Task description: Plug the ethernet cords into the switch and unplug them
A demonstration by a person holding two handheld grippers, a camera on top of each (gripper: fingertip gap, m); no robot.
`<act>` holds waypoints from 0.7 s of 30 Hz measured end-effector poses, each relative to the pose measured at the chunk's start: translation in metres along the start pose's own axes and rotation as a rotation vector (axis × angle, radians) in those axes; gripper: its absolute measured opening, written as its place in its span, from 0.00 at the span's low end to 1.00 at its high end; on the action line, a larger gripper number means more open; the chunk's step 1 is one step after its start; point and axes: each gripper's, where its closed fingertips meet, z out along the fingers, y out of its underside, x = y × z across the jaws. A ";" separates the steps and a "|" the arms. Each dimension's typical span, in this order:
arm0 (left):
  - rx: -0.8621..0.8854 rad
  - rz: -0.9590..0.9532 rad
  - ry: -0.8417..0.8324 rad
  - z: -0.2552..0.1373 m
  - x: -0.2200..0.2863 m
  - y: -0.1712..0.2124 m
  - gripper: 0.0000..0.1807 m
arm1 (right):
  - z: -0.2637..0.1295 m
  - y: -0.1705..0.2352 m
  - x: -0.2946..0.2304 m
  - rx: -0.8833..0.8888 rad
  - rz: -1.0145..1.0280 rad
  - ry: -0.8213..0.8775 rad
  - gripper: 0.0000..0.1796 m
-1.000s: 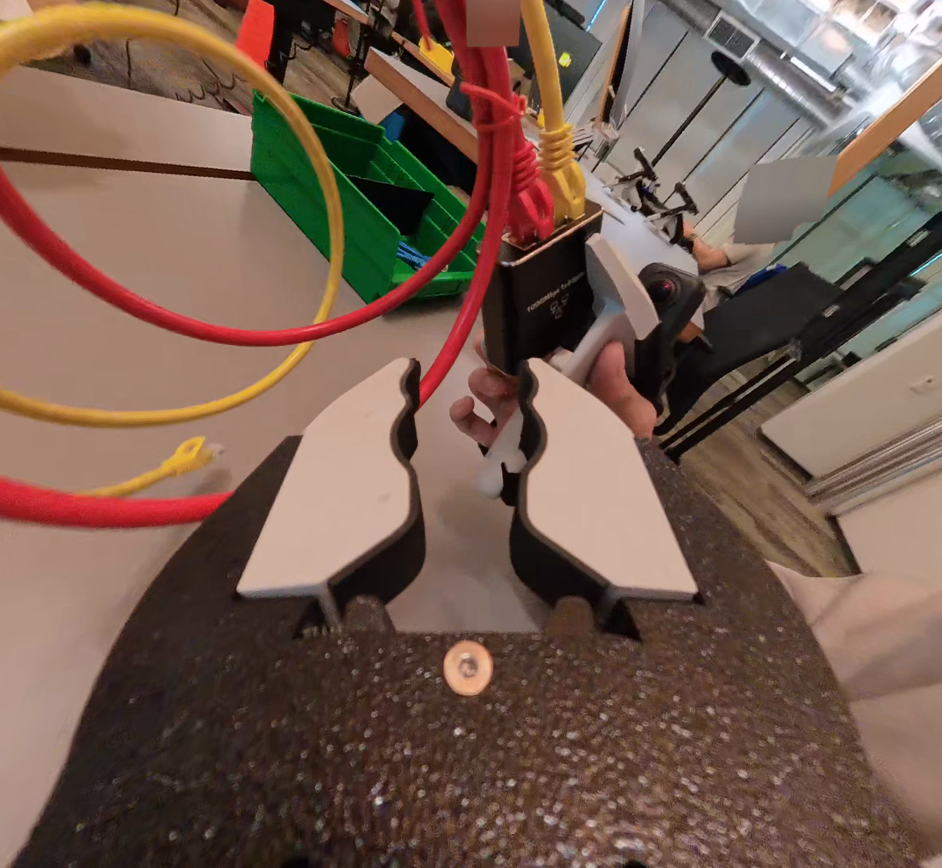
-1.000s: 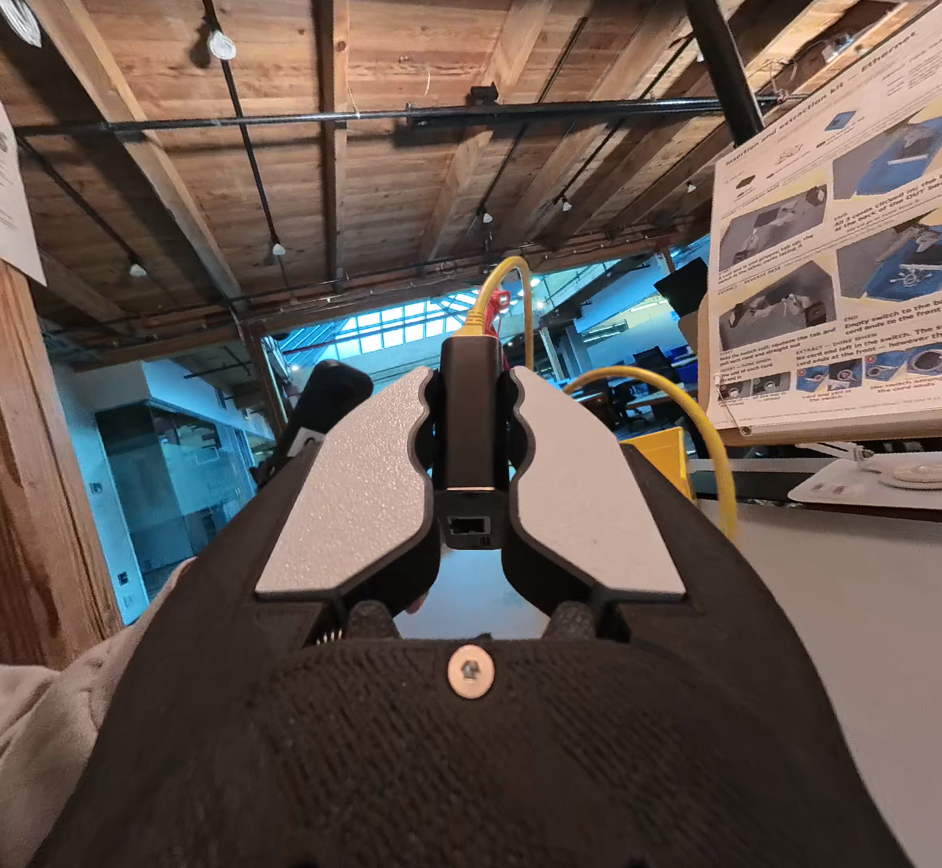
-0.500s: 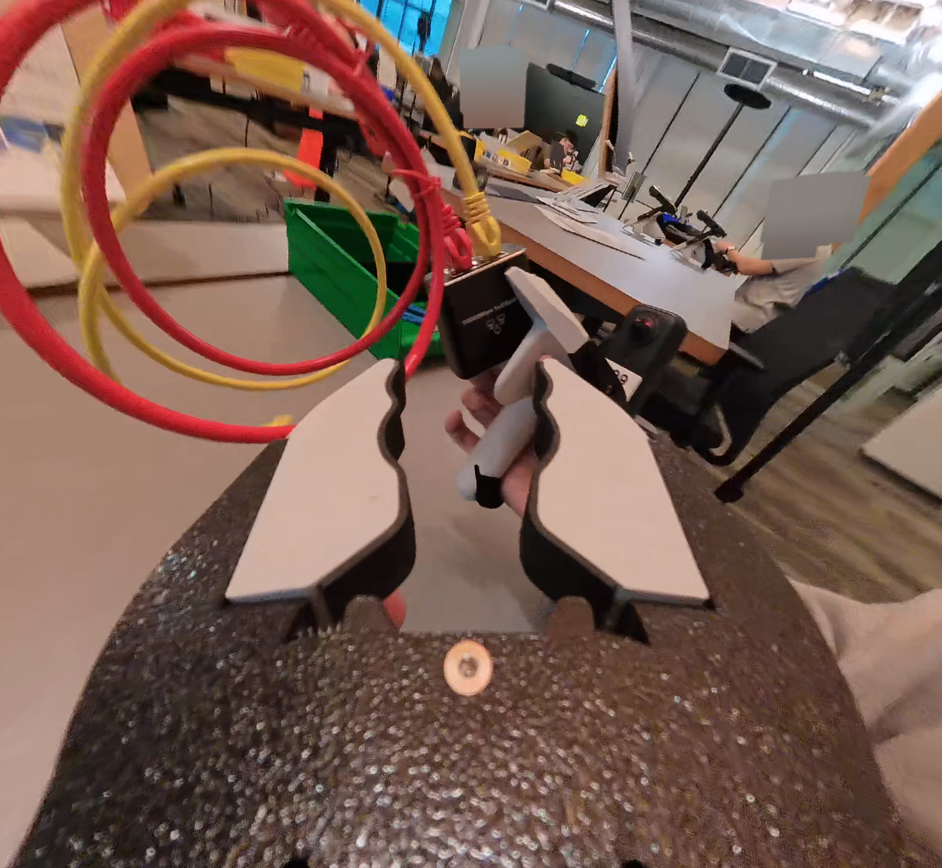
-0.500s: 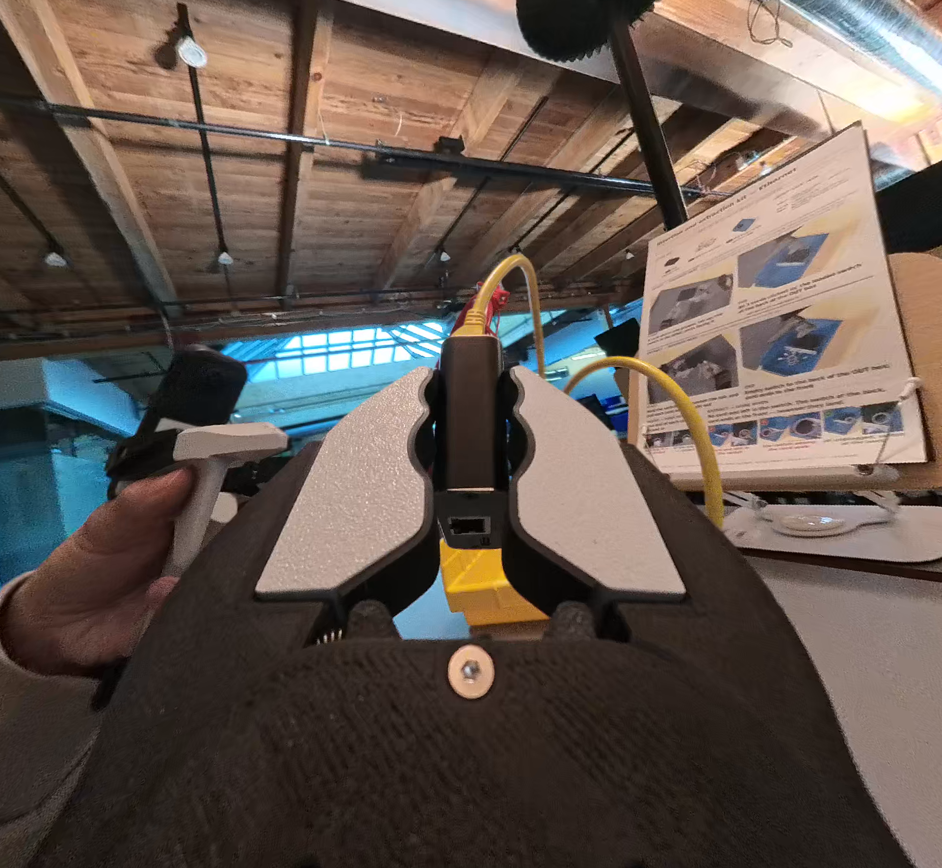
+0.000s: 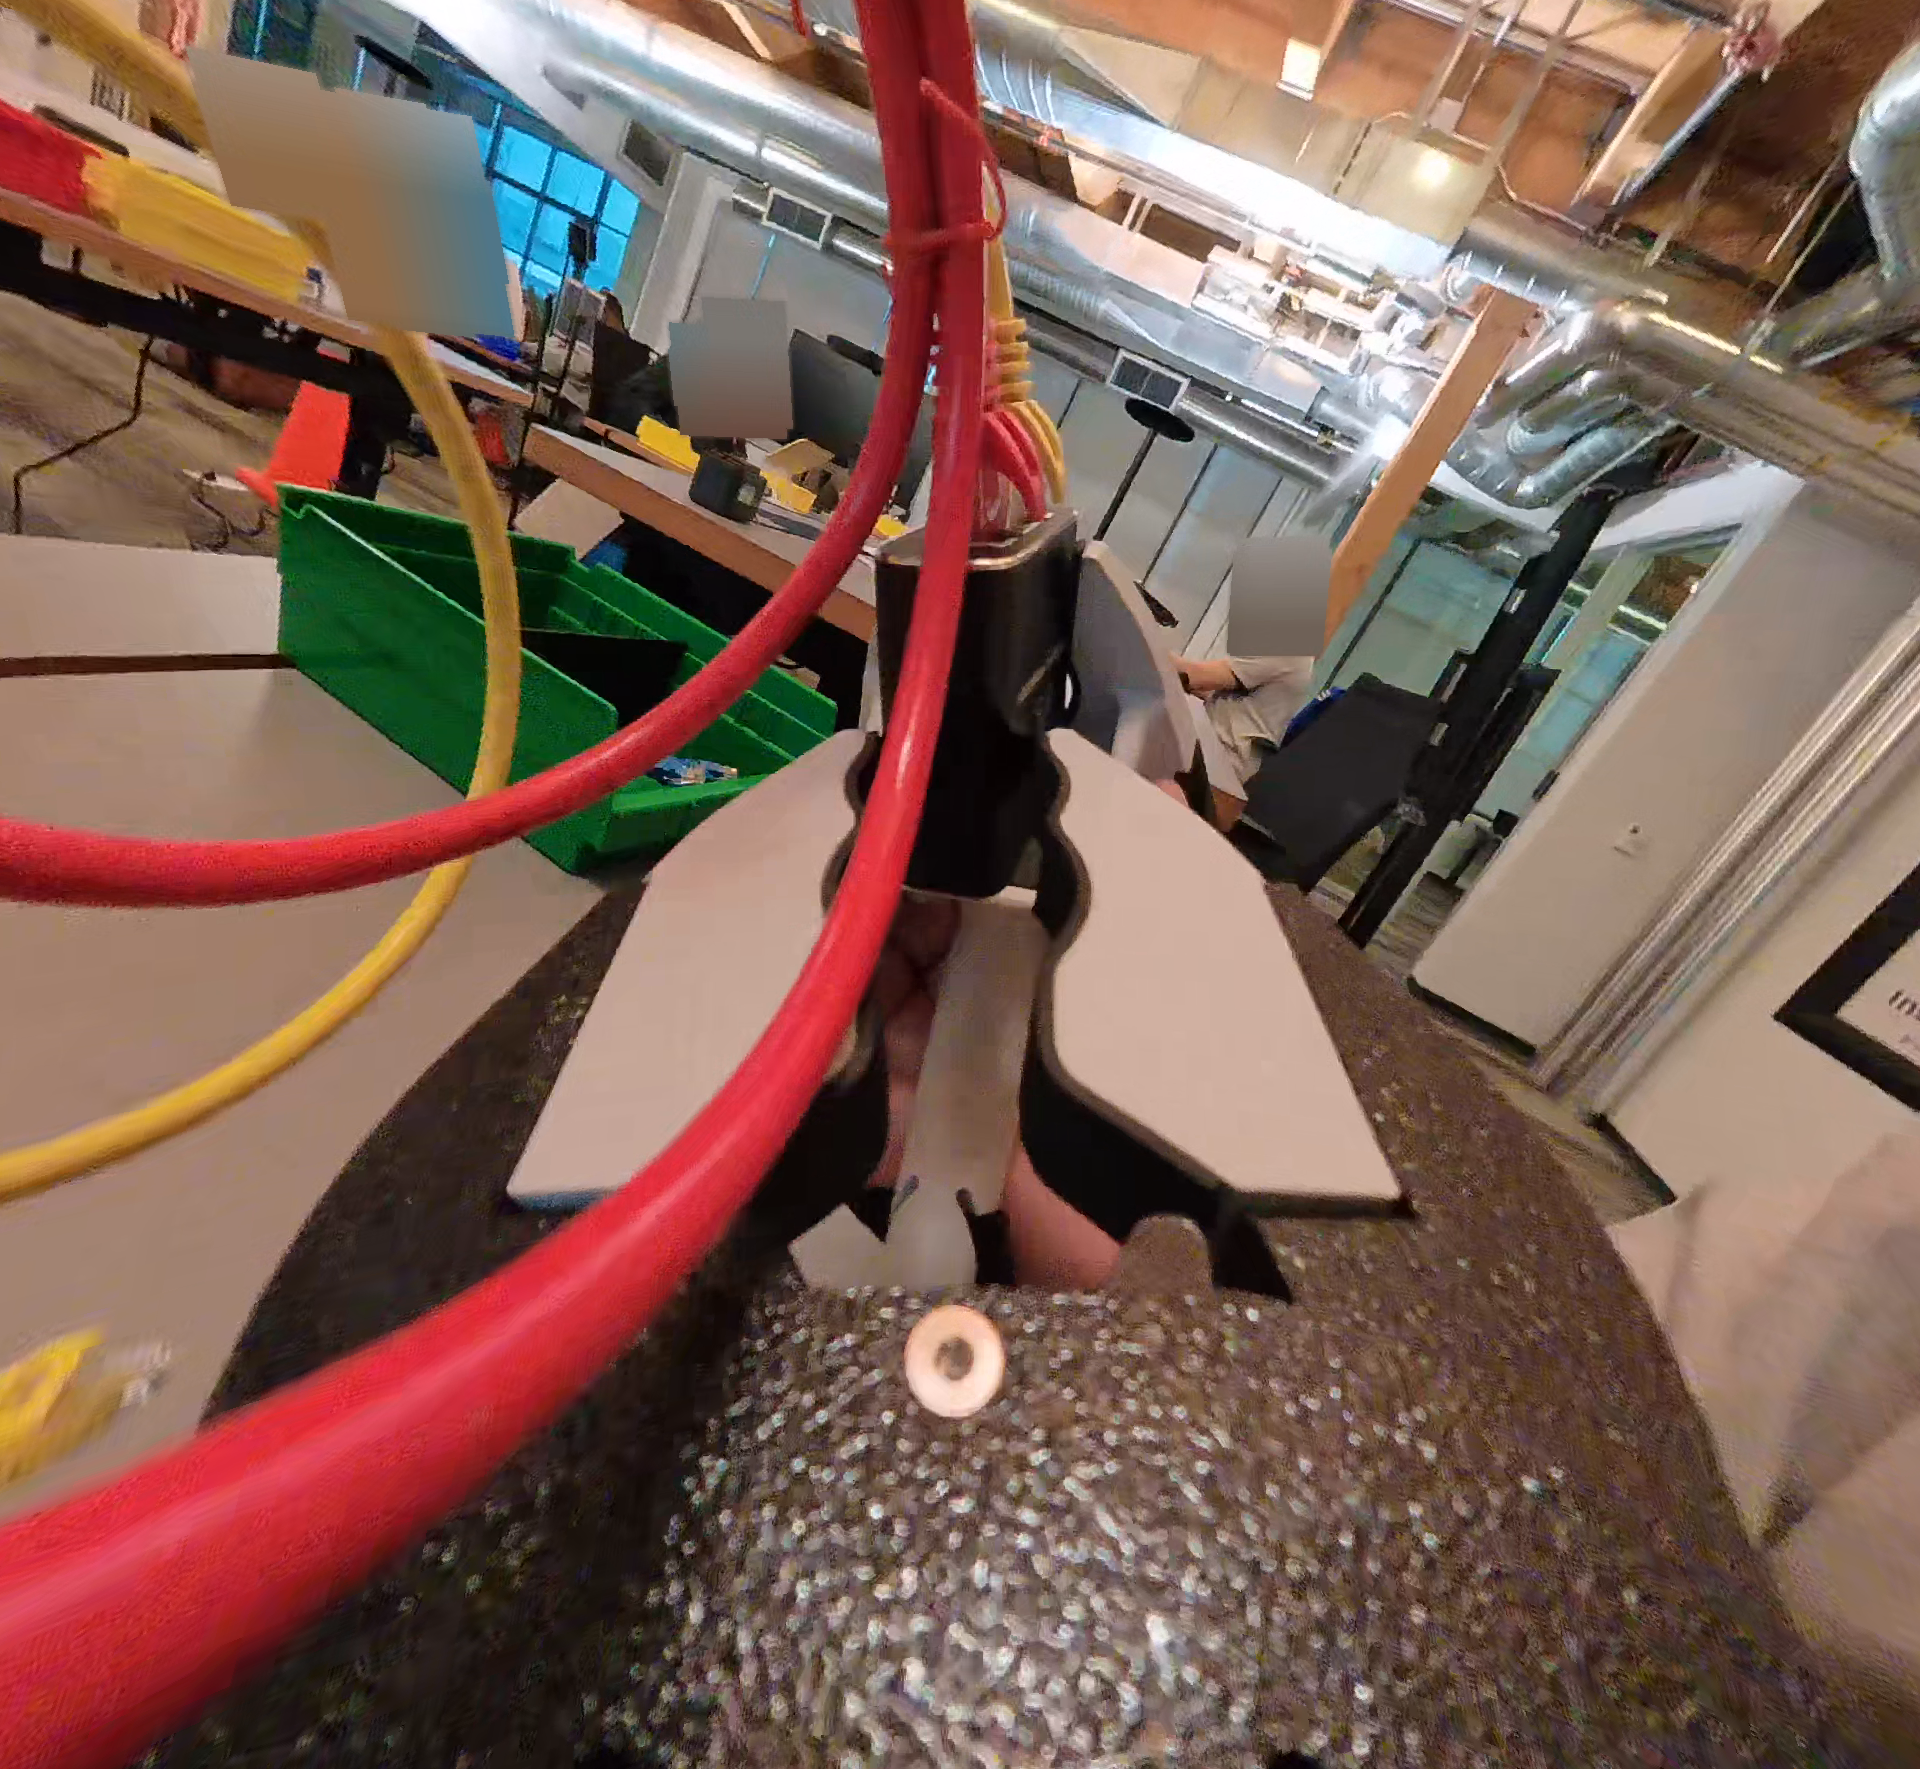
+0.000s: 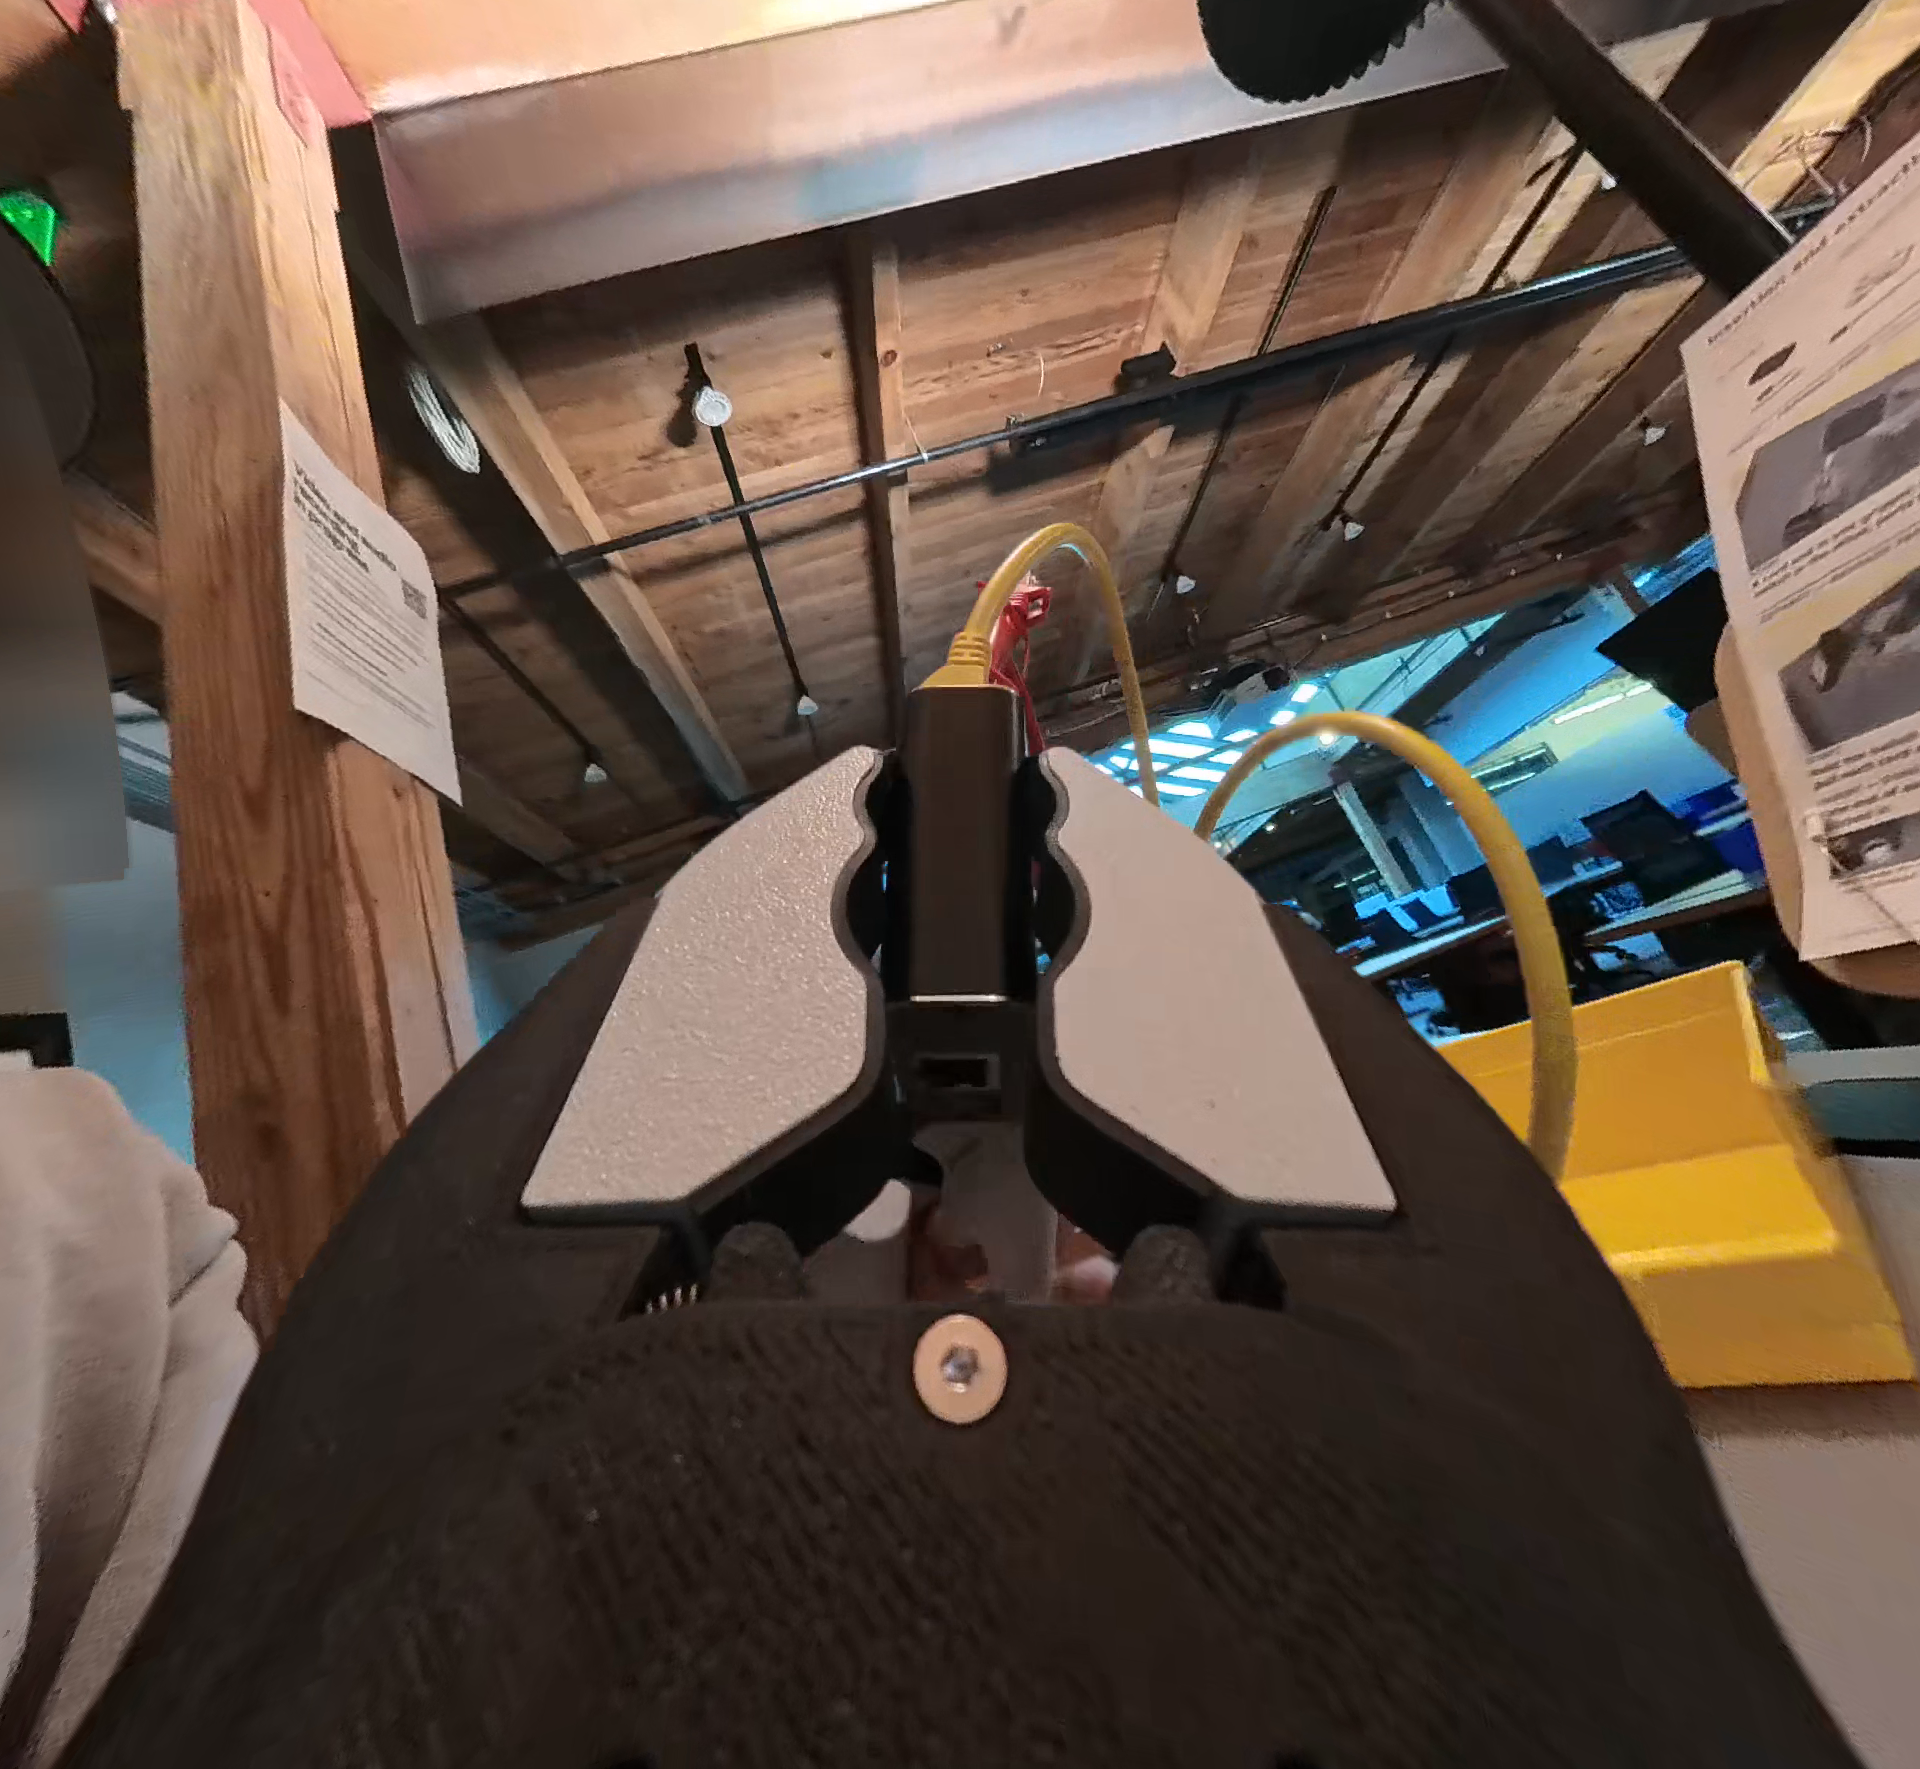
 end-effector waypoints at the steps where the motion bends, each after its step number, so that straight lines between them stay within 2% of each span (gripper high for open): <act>1: 0.000 0.036 0.013 0.000 -0.001 0.001 0.14 | -0.001 0.000 0.000 0.002 0.008 0.000 0.14; 5: -0.035 0.076 0.089 -0.006 -0.003 0.000 0.13 | 0.001 0.006 0.000 -0.076 0.020 -0.019 0.14; 9: -0.209 0.115 0.075 -0.016 -0.018 0.001 0.13 | -0.010 0.025 0.015 -0.391 -0.034 0.046 0.15; 13: -0.413 0.096 0.179 -0.027 -0.020 0.006 0.13 | -0.016 0.037 0.015 -0.601 -0.120 0.059 0.18; 16: -0.536 0.107 0.246 -0.033 -0.020 0.012 0.13 | -0.014 0.046 0.009 -0.658 -0.143 0.028 0.15; 18: -0.577 0.188 0.219 -0.033 -0.027 0.011 0.14 | -0.013 0.049 0.014 -0.679 -0.143 0.063 0.14; 21: -0.458 0.332 0.127 -0.023 -0.035 -0.002 0.15 | -0.006 0.037 0.023 -0.570 -0.247 0.151 0.14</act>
